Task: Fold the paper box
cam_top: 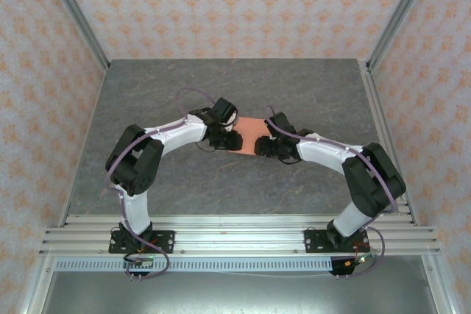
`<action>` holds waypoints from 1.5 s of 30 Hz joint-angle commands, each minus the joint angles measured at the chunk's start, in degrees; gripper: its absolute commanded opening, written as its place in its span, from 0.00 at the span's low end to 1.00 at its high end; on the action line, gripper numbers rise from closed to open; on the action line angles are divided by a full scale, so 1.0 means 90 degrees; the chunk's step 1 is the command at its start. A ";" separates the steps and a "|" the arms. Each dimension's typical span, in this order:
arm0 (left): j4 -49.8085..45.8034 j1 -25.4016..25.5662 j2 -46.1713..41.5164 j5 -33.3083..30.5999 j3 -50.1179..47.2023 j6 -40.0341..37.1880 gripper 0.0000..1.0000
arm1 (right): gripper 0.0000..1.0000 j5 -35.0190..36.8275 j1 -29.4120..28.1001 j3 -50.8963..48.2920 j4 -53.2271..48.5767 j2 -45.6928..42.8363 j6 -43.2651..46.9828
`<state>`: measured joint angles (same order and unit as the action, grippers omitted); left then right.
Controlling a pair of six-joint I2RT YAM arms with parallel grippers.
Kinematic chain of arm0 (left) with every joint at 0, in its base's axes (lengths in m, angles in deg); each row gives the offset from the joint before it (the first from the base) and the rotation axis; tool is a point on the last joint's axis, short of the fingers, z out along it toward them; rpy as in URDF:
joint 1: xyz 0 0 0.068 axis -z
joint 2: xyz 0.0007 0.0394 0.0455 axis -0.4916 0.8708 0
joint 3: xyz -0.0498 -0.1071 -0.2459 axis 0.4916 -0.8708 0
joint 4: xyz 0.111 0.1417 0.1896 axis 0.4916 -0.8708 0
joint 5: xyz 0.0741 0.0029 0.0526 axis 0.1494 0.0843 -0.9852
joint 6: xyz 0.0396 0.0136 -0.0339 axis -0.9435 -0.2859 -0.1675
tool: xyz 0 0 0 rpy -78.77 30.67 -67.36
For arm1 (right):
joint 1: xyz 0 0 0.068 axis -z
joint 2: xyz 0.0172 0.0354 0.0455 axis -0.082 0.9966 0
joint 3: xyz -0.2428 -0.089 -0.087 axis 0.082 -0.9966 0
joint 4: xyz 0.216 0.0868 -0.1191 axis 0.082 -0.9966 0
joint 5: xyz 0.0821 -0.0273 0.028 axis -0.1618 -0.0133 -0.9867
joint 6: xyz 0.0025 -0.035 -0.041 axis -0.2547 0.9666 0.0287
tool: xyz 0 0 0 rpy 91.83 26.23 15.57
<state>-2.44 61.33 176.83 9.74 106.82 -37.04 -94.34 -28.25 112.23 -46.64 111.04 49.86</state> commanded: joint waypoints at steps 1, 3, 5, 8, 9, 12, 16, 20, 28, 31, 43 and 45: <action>0.0018 0.0006 0.0098 -0.0449 0.0164 -0.0043 0.39 | 0.54 0.0061 0.0006 0.0032 0.0124 0.0001 0.0007; -0.0051 0.0011 0.0098 -0.0598 0.0164 -0.0054 0.39 | 0.54 0.0061 0.0008 0.0031 0.0107 -0.0003 0.0003; -0.0109 0.0003 0.0072 -0.0697 0.0181 -0.0073 0.40 | 0.54 0.0080 0.0009 0.0031 0.0099 -0.0020 0.0004; -0.0150 0.0006 0.0025 -0.0766 0.0174 -0.0103 0.41 | 0.54 0.0085 0.0009 0.0041 0.0085 -0.0042 0.0008; -0.0162 0.0010 0.0008 -0.0772 0.0169 -0.0103 0.41 | 0.54 0.0081 0.0009 0.0043 0.0072 -0.0042 0.0007; -0.0180 0.0007 -0.0041 -0.0780 0.0154 -0.0107 0.43 | 0.54 0.0090 0.0009 0.0041 0.0067 -0.0072 0.0014; -0.0230 0.0020 -0.0130 -0.0808 0.0152 -0.0102 0.46 | 0.54 0.0060 0.0004 0.0044 0.0109 -0.0058 -0.0009; -0.0324 0.0013 -0.0283 -0.0862 0.0154 -0.0135 0.55 | 0.54 0.0066 0.0009 0.0041 0.0124 -0.0065 -0.0015; -0.0695 0.0006 -0.0563 -0.1338 0.0578 -0.0250 0.66 | 0.54 0.0138 0.0009 0.0080 0.0092 -0.0085 0.0003; -0.0796 -0.0001 -0.0455 -0.1382 0.0947 -0.0326 0.68 | 0.55 0.0205 0.0015 0.0128 -0.0020 -0.0172 -0.0003; -0.0962 -0.0264 0.0674 -0.1344 0.1921 -0.0369 0.56 | 0.59 0.0783 0.0011 0.0329 -0.0813 -0.0619 -0.0182; -0.0842 -0.0319 0.0705 -0.1209 0.1857 -0.0294 0.51 | 0.59 0.0608 0.0018 0.0336 -0.0616 -0.0544 -0.0088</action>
<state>-9.00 59.36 183.21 -1.80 123.89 -40.06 -89.83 -28.25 113.92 -51.45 106.49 48.60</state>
